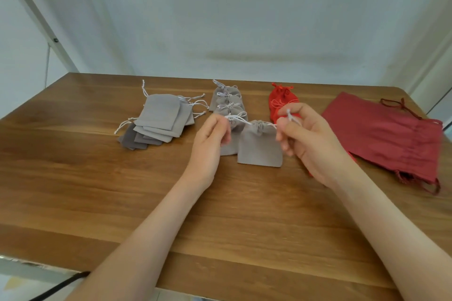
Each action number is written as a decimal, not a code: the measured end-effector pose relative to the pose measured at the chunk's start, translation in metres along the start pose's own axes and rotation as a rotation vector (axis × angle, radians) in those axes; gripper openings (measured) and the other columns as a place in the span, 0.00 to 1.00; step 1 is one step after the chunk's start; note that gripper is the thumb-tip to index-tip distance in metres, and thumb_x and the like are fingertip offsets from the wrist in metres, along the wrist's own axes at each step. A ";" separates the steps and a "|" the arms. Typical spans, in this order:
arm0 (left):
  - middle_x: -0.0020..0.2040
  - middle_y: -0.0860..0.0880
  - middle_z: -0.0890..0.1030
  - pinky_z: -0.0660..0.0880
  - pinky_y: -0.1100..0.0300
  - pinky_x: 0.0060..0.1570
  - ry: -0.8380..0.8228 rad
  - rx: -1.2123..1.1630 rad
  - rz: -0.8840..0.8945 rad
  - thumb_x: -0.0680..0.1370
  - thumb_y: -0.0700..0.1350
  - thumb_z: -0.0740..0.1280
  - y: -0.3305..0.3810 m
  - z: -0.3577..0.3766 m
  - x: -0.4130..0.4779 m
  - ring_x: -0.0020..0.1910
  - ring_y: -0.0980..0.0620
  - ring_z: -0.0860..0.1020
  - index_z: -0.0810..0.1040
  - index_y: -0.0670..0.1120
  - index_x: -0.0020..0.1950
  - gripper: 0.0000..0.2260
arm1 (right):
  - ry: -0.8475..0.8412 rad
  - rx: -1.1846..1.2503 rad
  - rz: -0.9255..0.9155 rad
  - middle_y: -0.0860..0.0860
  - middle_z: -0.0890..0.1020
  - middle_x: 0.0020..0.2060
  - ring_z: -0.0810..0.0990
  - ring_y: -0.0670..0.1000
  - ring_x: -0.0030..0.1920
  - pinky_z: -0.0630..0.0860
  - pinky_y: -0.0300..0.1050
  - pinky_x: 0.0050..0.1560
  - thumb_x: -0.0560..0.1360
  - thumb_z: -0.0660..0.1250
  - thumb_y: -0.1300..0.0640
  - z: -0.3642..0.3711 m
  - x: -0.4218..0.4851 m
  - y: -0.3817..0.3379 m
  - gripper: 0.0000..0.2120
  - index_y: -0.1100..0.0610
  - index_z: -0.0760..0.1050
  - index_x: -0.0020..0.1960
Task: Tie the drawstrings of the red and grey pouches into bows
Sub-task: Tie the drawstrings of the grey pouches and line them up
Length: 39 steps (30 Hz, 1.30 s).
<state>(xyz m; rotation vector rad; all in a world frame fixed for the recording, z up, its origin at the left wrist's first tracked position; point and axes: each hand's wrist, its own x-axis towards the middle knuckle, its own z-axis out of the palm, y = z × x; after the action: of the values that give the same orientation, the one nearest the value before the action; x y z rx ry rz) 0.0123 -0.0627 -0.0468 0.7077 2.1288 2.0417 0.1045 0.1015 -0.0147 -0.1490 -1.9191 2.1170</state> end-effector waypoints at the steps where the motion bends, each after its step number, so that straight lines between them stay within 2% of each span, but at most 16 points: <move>1: 0.36 0.50 0.71 0.66 0.66 0.41 0.025 0.059 0.061 0.82 0.44 0.56 -0.001 0.002 0.000 0.38 0.56 0.70 0.70 0.48 0.37 0.14 | -0.016 -0.129 0.015 0.49 0.76 0.30 0.72 0.47 0.29 0.68 0.38 0.28 0.77 0.65 0.61 0.001 0.000 0.002 0.06 0.56 0.71 0.53; 4: 0.42 0.48 0.76 0.67 0.68 0.47 0.055 0.194 0.201 0.81 0.51 0.55 -0.003 0.008 -0.003 0.45 0.56 0.74 0.73 0.51 0.41 0.11 | -0.024 -0.489 -0.016 0.44 0.75 0.26 0.74 0.44 0.29 0.72 0.35 0.33 0.76 0.67 0.55 0.011 -0.003 0.011 0.08 0.50 0.75 0.54; 6: 0.41 0.52 0.78 0.68 0.71 0.43 0.097 0.253 0.206 0.82 0.49 0.55 -0.003 0.014 -0.011 0.42 0.59 0.75 0.72 0.50 0.43 0.11 | -0.003 -0.601 -0.082 0.43 0.75 0.24 0.74 0.42 0.27 0.70 0.32 0.34 0.76 0.67 0.56 0.021 -0.005 0.020 0.04 0.50 0.77 0.51; 9: 0.37 0.53 0.78 0.67 0.72 0.35 0.214 0.319 0.135 0.83 0.47 0.53 -0.002 0.021 -0.018 0.35 0.60 0.75 0.70 0.50 0.43 0.11 | -0.038 -0.649 -0.102 0.39 0.77 0.27 0.75 0.39 0.29 0.69 0.34 0.38 0.75 0.68 0.56 0.031 -0.008 0.030 0.03 0.51 0.77 0.49; 12: 0.35 0.53 0.75 0.67 0.71 0.34 0.275 0.314 0.161 0.83 0.48 0.52 -0.001 0.019 -0.018 0.33 0.59 0.74 0.67 0.54 0.42 0.11 | -0.099 -0.607 -0.084 0.37 0.77 0.28 0.75 0.39 0.31 0.69 0.36 0.38 0.73 0.71 0.55 0.035 -0.008 0.028 0.07 0.53 0.77 0.49; 15: 0.33 0.55 0.71 0.66 0.69 0.33 0.292 0.351 0.300 0.83 0.49 0.53 0.001 0.017 -0.020 0.32 0.58 0.71 0.66 0.54 0.42 0.10 | -0.099 -0.447 -0.078 0.44 0.77 0.28 0.71 0.40 0.27 0.67 0.34 0.33 0.73 0.71 0.58 0.037 -0.007 0.024 0.07 0.58 0.76 0.49; 17: 0.31 0.56 0.71 0.66 0.67 0.33 0.271 0.353 0.350 0.82 0.51 0.53 0.002 0.017 -0.024 0.31 0.60 0.70 0.65 0.57 0.42 0.08 | -0.096 -0.303 -0.082 0.43 0.78 0.27 0.71 0.39 0.25 0.65 0.29 0.30 0.74 0.69 0.62 0.034 -0.005 0.020 0.06 0.62 0.76 0.50; 20: 0.30 0.58 0.71 0.64 0.73 0.32 0.177 0.389 0.399 0.80 0.51 0.53 0.002 0.019 -0.027 0.31 0.64 0.71 0.64 0.59 0.42 0.08 | -0.143 -0.152 -0.023 0.45 0.79 0.25 0.74 0.38 0.25 0.67 0.27 0.28 0.76 0.65 0.65 0.029 -0.005 0.015 0.06 0.69 0.77 0.49; 22: 0.32 0.59 0.68 0.63 0.72 0.34 0.179 0.457 0.484 0.81 0.47 0.55 0.001 0.018 -0.026 0.34 0.64 0.69 0.69 0.52 0.42 0.09 | -0.197 -0.159 0.003 0.53 0.83 0.31 0.78 0.43 0.31 0.71 0.33 0.34 0.74 0.69 0.61 0.029 -0.006 0.015 0.06 0.64 0.80 0.47; 23: 0.36 0.58 0.69 0.64 0.69 0.37 0.201 0.490 0.528 0.80 0.45 0.56 -0.001 0.018 -0.025 0.36 0.62 0.68 0.72 0.48 0.41 0.09 | -0.196 -0.185 0.011 0.55 0.83 0.32 0.77 0.45 0.31 0.70 0.34 0.33 0.73 0.71 0.60 0.029 -0.006 0.019 0.05 0.61 0.80 0.46; 25: 0.41 0.50 0.71 0.67 0.60 0.40 0.251 0.529 0.595 0.79 0.41 0.59 -0.008 0.016 -0.020 0.41 0.56 0.69 0.76 0.43 0.41 0.09 | -0.153 -0.225 0.001 0.49 0.79 0.26 0.69 0.42 0.24 0.64 0.32 0.27 0.73 0.71 0.62 0.032 -0.005 0.022 0.04 0.60 0.78 0.47; 26: 0.44 0.50 0.71 0.68 0.57 0.41 0.269 0.547 0.619 0.78 0.41 0.60 -0.010 0.016 -0.019 0.43 0.56 0.69 0.76 0.43 0.42 0.08 | -0.132 -0.260 -0.011 0.51 0.77 0.25 0.67 0.43 0.23 0.63 0.33 0.26 0.73 0.70 0.61 0.034 -0.005 0.023 0.05 0.60 0.77 0.48; 28: 0.47 0.51 0.68 0.66 0.58 0.43 0.277 0.589 0.659 0.79 0.43 0.60 -0.011 0.017 -0.019 0.46 0.57 0.67 0.79 0.44 0.43 0.10 | -0.117 -0.293 -0.054 0.62 0.74 0.27 0.65 0.50 0.25 0.61 0.38 0.27 0.74 0.70 0.59 0.037 -0.005 0.023 0.05 0.58 0.76 0.47; 31: 0.48 0.51 0.66 0.67 0.57 0.42 0.268 0.591 0.701 0.81 0.46 0.57 -0.011 0.020 -0.021 0.47 0.57 0.67 0.80 0.43 0.45 0.13 | -0.107 -0.285 -0.096 0.55 0.68 0.23 0.61 0.47 0.23 0.56 0.37 0.25 0.75 0.67 0.62 0.038 -0.008 0.022 0.01 0.58 0.77 0.44; 35: 0.49 0.51 0.66 0.72 0.49 0.41 0.263 0.509 0.729 0.82 0.47 0.57 -0.012 0.019 -0.020 0.49 0.59 0.66 0.78 0.48 0.50 0.10 | -0.103 -0.186 -0.089 0.44 0.67 0.19 0.61 0.40 0.21 0.59 0.31 0.24 0.76 0.66 0.63 0.039 -0.009 0.024 0.03 0.59 0.78 0.47; 39: 0.53 0.51 0.68 0.72 0.46 0.44 0.245 0.483 0.740 0.81 0.47 0.59 -0.011 0.019 -0.022 0.50 0.53 0.68 0.76 0.54 0.50 0.07 | -0.176 -0.127 -0.096 0.42 0.69 0.19 0.65 0.39 0.20 0.62 0.26 0.25 0.77 0.61 0.68 0.039 -0.011 0.022 0.08 0.70 0.75 0.53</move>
<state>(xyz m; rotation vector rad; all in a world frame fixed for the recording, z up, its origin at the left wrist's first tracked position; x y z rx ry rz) 0.0368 -0.0542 -0.0644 1.5831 2.8582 1.9628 0.1018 0.0589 -0.0336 0.1054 -2.1151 2.0055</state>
